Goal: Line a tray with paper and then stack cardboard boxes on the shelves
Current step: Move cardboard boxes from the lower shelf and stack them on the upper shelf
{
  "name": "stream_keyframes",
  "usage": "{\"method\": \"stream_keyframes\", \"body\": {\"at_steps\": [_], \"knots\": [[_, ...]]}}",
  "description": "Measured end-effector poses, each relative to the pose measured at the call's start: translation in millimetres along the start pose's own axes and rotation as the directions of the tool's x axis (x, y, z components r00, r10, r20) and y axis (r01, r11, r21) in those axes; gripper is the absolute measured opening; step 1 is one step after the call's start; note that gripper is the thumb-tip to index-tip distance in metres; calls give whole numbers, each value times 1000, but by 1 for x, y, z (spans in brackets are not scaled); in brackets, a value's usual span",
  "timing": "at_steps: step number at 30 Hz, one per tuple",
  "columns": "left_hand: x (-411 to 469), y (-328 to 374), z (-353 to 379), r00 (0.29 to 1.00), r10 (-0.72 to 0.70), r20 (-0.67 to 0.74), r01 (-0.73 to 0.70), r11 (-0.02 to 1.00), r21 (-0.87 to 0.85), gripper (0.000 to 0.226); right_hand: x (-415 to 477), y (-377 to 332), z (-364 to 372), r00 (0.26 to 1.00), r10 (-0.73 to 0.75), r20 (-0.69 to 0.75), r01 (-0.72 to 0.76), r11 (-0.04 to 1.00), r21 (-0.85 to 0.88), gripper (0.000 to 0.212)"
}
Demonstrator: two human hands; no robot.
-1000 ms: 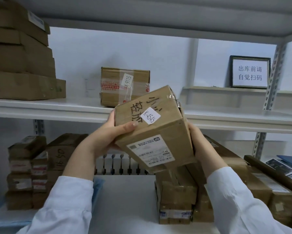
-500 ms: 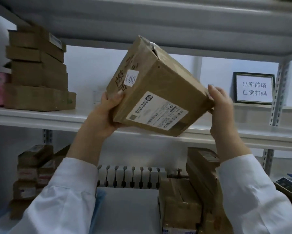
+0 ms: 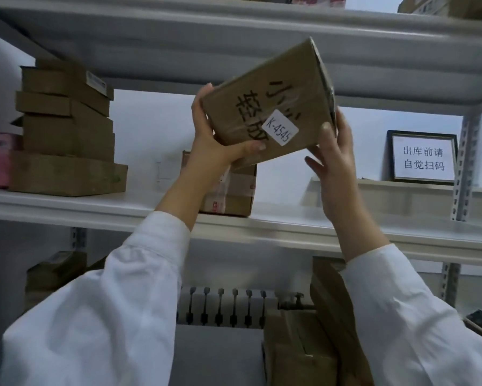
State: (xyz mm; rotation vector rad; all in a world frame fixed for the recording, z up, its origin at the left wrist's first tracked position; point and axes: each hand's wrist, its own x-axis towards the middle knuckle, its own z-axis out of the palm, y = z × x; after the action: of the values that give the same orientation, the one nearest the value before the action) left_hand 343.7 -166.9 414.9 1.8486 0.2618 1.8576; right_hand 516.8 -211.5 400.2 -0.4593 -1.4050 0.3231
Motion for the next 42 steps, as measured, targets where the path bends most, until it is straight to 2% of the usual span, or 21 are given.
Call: {"method": "stream_keyframes", "body": {"at_steps": [4,7,9,14,21,24,27,30,32,38,42], "knots": [[13,-7,-12,998,64,7,-65,988,139,117,16,18,6,997,78,1,-78,997,-26,46],[24,-12,-22,998,58,-5,-56,977,205,110,29,33,14,988,154,25,-153,987,-46,49],[30,-15,-29,998,25,-61,-9,965,261,98,36,41,22,980,194,44,-192,980,-51,48],[43,-29,-49,992,13,-123,39,911,410,75,47,56,43,967,239,82,-229,966,-116,47],[53,-60,-70,987,-117,-107,147,930,338,83,55,79,58,948,293,122,-266,943,-197,38],[56,-66,-69,977,-163,-139,197,937,287,79,57,85,60,937,337,98,-314,929,-194,37],[58,-69,-67,968,-173,-181,222,926,304,75,62,90,60,934,355,37,-338,913,-230,34],[56,-71,-64,965,-150,-217,222,906,360,73,65,92,60,940,342,-18,-330,889,-318,41],[55,-72,-62,963,-143,-230,227,888,399,71,65,92,60,942,333,-47,-325,868,-375,35],[52,-71,-66,934,-263,-242,340,862,375,49,65,93,71,942,332,-47,-319,844,-432,45],[49,-72,-68,923,-275,-269,356,874,329,42,63,95,74,945,324,-41,-311,855,-415,45]]}}
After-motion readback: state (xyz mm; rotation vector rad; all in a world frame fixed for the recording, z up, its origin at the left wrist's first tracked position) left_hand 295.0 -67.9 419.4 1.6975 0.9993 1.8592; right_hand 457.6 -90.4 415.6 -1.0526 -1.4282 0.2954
